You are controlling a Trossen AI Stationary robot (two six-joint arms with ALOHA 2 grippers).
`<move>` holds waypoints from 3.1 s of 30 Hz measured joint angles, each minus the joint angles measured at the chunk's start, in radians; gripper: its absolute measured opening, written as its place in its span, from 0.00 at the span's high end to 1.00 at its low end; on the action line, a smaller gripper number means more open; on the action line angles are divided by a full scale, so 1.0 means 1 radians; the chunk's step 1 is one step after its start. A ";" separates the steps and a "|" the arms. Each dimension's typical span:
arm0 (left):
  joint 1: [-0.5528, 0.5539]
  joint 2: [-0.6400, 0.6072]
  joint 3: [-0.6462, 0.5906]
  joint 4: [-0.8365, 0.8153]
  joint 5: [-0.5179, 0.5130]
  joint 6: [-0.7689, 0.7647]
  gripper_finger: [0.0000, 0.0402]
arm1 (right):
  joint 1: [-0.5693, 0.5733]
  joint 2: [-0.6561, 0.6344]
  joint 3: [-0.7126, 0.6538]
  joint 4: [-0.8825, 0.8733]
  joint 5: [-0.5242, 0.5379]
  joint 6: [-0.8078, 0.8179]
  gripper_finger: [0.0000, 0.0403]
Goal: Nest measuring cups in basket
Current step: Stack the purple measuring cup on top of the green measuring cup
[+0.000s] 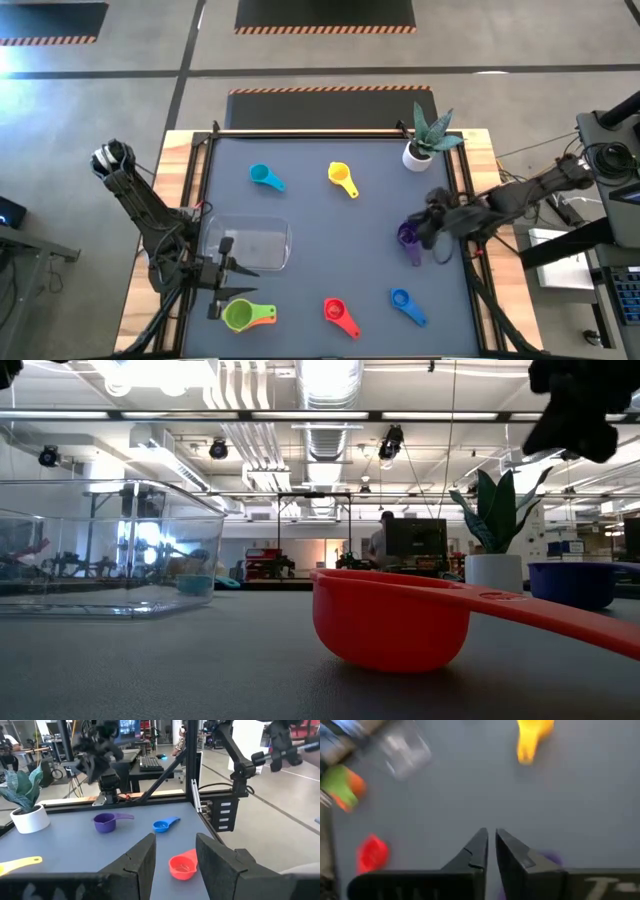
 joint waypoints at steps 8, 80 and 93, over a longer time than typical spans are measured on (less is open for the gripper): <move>0.000 0.011 0.000 -0.013 0.000 -0.064 0.69 | 0.000 0.190 -0.009 -0.134 -0.143 0.210 0.69; 0.119 0.024 0.041 -0.049 -0.281 -0.172 0.36 | -0.038 0.759 0.481 0.415 0.456 -0.347 0.98; 0.297 0.030 0.068 -0.050 -0.280 -0.165 0.31 | -0.046 1.025 0.791 0.413 0.655 -0.554 0.98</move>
